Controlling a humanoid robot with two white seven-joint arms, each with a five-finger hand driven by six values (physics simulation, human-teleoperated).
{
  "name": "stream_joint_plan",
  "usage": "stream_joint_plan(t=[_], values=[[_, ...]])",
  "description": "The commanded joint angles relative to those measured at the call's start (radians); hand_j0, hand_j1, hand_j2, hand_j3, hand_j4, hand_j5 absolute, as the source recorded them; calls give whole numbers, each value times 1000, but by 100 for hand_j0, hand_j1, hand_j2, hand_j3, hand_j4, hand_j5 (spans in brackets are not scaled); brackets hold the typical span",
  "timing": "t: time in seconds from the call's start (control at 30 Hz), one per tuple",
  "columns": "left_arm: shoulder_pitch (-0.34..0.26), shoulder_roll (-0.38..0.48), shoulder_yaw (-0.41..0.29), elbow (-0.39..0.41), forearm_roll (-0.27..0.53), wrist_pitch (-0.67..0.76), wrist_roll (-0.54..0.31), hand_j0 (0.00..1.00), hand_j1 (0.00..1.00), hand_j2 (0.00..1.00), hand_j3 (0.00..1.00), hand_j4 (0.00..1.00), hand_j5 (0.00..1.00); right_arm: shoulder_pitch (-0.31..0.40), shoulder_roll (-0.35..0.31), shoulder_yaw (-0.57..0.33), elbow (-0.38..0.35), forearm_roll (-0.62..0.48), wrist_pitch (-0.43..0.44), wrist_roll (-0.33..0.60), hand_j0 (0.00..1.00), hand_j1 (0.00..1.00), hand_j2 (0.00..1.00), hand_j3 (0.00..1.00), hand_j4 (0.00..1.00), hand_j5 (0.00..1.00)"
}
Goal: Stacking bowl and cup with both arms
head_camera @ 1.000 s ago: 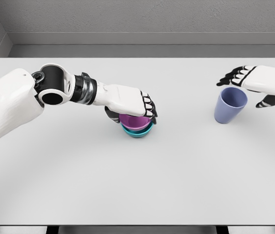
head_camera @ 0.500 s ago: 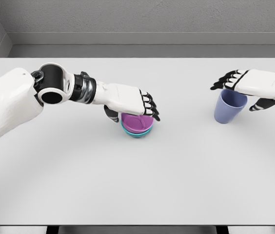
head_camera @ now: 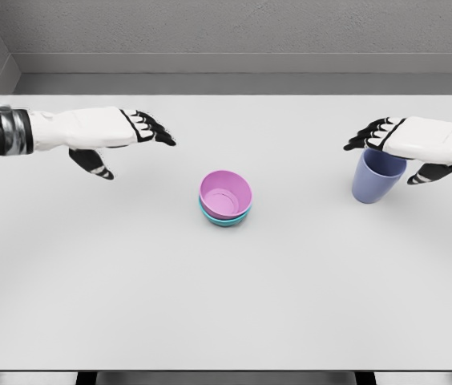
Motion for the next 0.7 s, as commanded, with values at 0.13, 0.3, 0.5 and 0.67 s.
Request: stream_joint_plan(t=[0.13,0.3,0.5,0.67], values=[[80,65,210,122,75,4,1,100,100,100,100,100,100,0,13,1,17,-1,3,0,100,100,100,100,100,100],[98,56,219,147,99,4,1,100,100,100,100,100,100,-2,13,11,31,0,3,0,100,100,100,100,100,100],[106,56,218,142,101,4,1,100,100,100,100,100,100,-2,19,11,49,0,3,0,100,100,100,100,100,100],[107,51,218,142,101,4,1,100,100,100,100,100,100,-2,19,13,52,-1,3,0,100,100,100,100,100,100]])
